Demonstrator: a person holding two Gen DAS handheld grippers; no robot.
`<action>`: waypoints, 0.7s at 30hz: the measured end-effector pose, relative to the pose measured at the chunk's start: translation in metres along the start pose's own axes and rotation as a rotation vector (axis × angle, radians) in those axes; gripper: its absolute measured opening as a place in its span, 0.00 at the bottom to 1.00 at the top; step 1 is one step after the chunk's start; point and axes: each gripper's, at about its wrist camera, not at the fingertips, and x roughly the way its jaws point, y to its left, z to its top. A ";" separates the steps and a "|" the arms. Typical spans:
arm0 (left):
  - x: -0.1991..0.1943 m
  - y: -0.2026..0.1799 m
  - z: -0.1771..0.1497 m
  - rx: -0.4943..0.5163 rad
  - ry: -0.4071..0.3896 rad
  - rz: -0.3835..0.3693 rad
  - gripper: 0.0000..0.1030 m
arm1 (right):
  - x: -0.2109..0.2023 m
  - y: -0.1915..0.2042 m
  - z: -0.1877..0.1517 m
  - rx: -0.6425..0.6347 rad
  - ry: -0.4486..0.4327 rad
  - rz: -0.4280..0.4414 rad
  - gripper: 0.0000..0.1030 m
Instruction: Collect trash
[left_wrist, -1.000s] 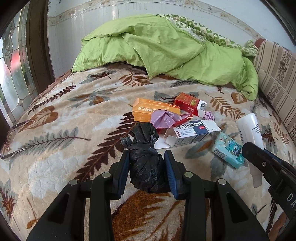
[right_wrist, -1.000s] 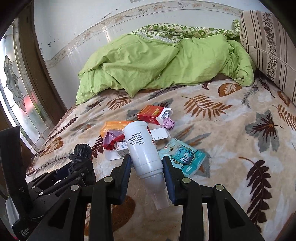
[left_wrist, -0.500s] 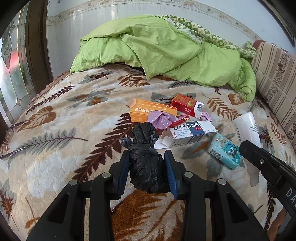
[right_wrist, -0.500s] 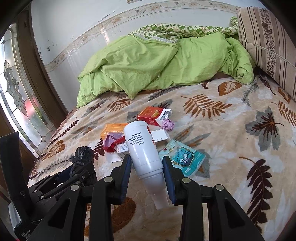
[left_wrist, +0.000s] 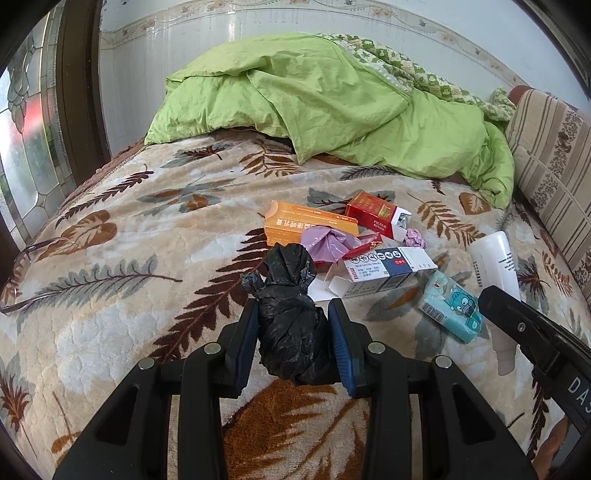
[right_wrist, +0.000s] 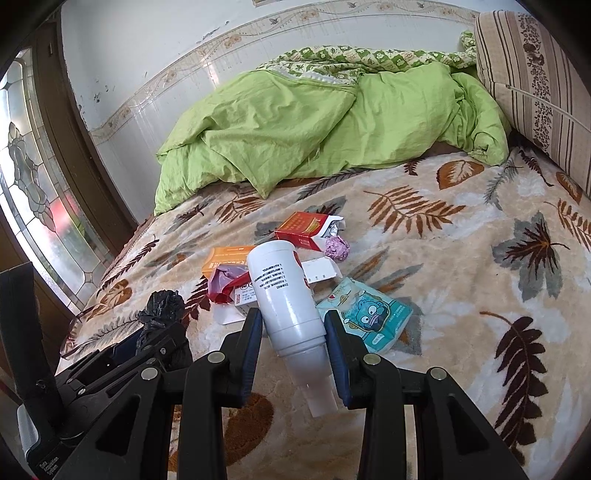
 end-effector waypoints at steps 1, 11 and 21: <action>-0.001 0.001 0.001 -0.003 -0.002 0.003 0.35 | 0.000 0.000 0.000 -0.001 0.000 0.000 0.36; 0.000 0.010 0.002 -0.039 -0.013 0.036 0.35 | 0.000 0.000 0.000 -0.002 -0.001 0.000 0.36; 0.000 0.014 0.003 -0.050 -0.017 0.050 0.35 | 0.000 -0.001 0.000 -0.001 0.001 0.000 0.36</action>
